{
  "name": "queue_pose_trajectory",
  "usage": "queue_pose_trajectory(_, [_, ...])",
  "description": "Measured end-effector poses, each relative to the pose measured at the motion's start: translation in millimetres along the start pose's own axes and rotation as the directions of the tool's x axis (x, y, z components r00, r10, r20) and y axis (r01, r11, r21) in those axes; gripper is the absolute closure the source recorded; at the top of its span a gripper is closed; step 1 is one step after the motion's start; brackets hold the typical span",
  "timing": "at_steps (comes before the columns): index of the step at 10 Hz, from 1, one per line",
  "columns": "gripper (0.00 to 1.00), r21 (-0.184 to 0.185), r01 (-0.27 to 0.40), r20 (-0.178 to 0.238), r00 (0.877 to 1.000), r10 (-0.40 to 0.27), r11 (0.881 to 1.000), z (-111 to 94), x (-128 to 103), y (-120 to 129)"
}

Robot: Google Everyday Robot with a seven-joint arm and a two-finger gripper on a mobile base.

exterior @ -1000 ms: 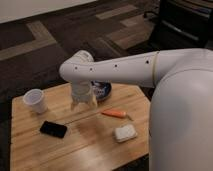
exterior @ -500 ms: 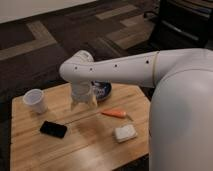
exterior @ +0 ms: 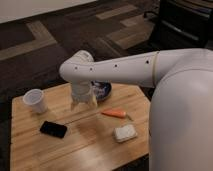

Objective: Drag the ceramic bowl in a circle

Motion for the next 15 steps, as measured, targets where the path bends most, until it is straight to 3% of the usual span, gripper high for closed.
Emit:
queue_pose_trajectory(4, [0.35, 0.034, -0.010, 0.014, 1.000, 0.010, 0.999, 1, -8, -19])
queue_pose_trajectory(10, [0.35, 0.034, 0.051, 0.033, 0.998, -0.052, 0.998, 13, -52, -47])
queue_pose_trajectory(12, [0.35, 0.046, 0.082, 0.018, 0.996, -0.083, 0.996, 17, -66, -46])
queue_pose_trajectory(15, [0.35, 0.076, 0.181, -0.017, 0.983, -0.181, 0.981, 23, -89, -20])
